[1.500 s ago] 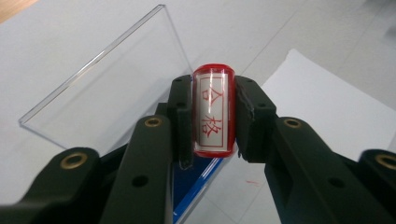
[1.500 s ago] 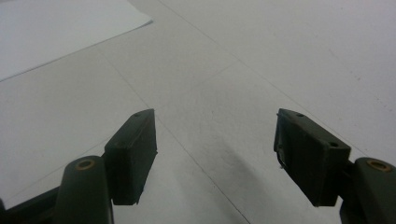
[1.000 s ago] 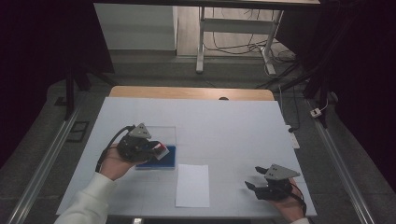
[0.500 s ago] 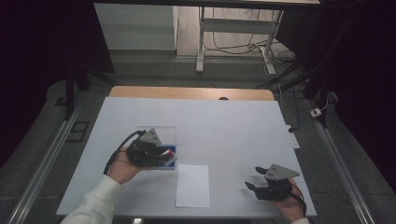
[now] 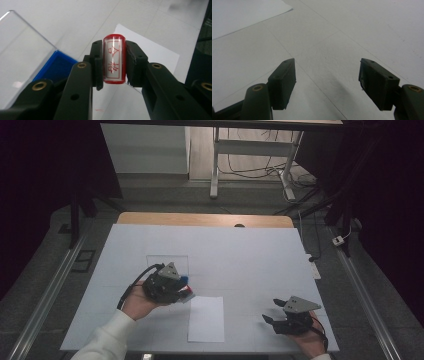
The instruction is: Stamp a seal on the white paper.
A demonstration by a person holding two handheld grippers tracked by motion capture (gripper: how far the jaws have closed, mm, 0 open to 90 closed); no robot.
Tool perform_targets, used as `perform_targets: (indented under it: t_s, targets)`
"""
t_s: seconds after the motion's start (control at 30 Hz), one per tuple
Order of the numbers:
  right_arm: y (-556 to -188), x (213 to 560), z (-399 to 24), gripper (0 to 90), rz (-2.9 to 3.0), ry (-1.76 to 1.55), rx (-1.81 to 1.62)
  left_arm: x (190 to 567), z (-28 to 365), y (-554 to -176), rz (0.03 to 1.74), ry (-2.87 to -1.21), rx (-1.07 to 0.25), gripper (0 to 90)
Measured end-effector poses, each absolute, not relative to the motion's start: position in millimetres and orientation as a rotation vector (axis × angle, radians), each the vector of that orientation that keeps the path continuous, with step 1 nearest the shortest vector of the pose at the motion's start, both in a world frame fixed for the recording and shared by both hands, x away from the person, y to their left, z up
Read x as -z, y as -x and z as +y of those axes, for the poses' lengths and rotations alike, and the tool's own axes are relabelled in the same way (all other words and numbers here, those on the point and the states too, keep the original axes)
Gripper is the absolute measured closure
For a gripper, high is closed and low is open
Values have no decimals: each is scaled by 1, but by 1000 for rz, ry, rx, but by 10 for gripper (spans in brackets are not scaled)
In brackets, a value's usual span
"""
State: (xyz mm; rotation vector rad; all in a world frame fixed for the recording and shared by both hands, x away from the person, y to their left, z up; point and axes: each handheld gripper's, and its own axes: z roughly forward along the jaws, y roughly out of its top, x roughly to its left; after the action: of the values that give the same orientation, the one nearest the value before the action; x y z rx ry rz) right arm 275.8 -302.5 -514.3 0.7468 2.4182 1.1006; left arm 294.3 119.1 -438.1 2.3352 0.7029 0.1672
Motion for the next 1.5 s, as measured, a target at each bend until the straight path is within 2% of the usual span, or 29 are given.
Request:
perform_targets:
  t_s: [0.7, 1.5]
  targets:
    - [-276, 516, -303, 295, 2421, -746, -1100, 456, 78, -287, 612, -2401, -87, 696]
    - [-276, 517, -303, 295, 2426, -745, -1090, 474, 53, -286, 601, -2485, -105, 696]
